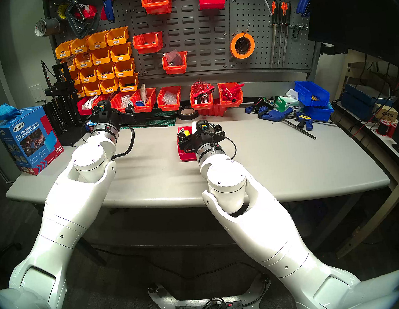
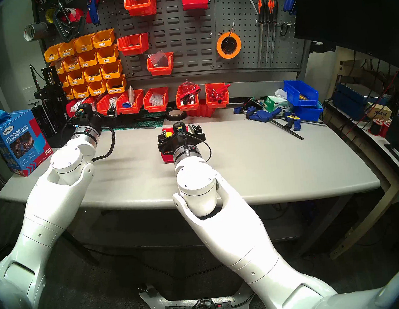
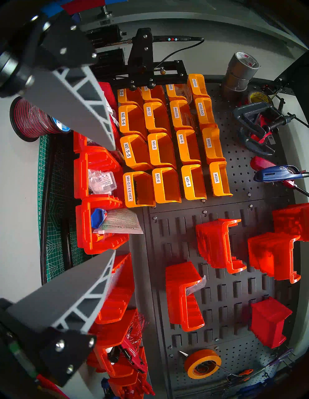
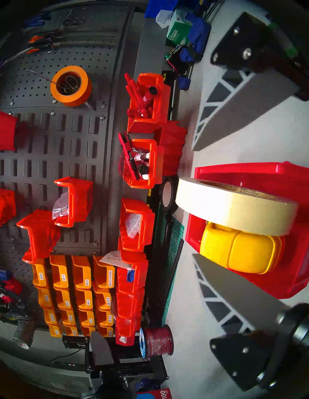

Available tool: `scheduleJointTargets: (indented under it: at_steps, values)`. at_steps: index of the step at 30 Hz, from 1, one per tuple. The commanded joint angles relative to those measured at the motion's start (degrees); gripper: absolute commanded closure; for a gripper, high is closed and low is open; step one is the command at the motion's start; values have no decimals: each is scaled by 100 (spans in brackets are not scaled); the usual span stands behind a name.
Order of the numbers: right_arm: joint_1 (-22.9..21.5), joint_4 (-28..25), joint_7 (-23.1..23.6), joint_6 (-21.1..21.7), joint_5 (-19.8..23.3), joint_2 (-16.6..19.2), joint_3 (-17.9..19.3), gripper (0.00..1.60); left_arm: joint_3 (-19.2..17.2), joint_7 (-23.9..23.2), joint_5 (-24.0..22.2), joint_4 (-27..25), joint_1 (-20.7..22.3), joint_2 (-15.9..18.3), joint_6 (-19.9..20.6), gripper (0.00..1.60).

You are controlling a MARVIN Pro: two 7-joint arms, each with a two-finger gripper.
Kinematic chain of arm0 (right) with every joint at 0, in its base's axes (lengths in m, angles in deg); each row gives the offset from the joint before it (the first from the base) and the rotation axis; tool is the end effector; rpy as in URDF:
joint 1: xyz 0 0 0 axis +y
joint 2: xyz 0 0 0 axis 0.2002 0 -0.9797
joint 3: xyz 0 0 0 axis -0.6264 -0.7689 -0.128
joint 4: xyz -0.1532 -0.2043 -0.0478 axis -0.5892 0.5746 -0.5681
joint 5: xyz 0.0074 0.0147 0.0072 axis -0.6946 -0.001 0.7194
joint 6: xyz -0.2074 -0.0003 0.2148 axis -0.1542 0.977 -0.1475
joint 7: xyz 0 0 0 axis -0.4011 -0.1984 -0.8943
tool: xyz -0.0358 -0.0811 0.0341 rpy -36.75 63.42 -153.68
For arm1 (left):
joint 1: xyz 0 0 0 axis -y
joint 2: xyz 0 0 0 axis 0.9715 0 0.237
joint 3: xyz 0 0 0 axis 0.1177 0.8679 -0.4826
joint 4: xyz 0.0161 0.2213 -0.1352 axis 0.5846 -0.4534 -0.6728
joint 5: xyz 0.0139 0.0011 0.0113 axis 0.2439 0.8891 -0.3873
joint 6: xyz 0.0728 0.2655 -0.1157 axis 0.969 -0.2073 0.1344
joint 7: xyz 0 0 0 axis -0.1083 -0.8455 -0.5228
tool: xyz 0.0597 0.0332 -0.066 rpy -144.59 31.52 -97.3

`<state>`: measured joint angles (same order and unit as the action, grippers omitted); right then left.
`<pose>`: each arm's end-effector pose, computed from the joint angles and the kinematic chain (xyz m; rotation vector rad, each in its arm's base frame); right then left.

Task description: Take out tools from the storage box

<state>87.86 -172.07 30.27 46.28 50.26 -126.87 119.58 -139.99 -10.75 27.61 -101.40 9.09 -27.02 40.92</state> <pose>0.3975 0.1831 -0.1576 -2.1841 -0.2721 -2.1355 0.4785 0.0753 -0.1107 -1.9048 0.0887 -2.3469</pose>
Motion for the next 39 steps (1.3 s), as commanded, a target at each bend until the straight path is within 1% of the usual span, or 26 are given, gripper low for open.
scheduleJointTargets:
  at_steps: [1, 7, 16, 30, 39]
  values:
    - [-161, 136, -134, -103, -44, -217, -6, 0, -28, -7, 3, -40, 83, 12, 0, 0]
    - [-279, 350, -142, -209, -27, -255, 3, 0, -29, -7, 4, -40, 82, 11, 0, 0]
    - [-389, 519, -64, -329, 20, -234, 55, 0, -29, -8, 5, -40, 82, 11, 0, 0]
    - [-478, 649, 172, -374, 42, -213, 190, 0, -30, -8, 5, -40, 82, 10, 1, 0]
    - [-527, 861, 80, -414, -71, -315, 182, 0, -30, -9, 6, -40, 82, 10, 2, 0]
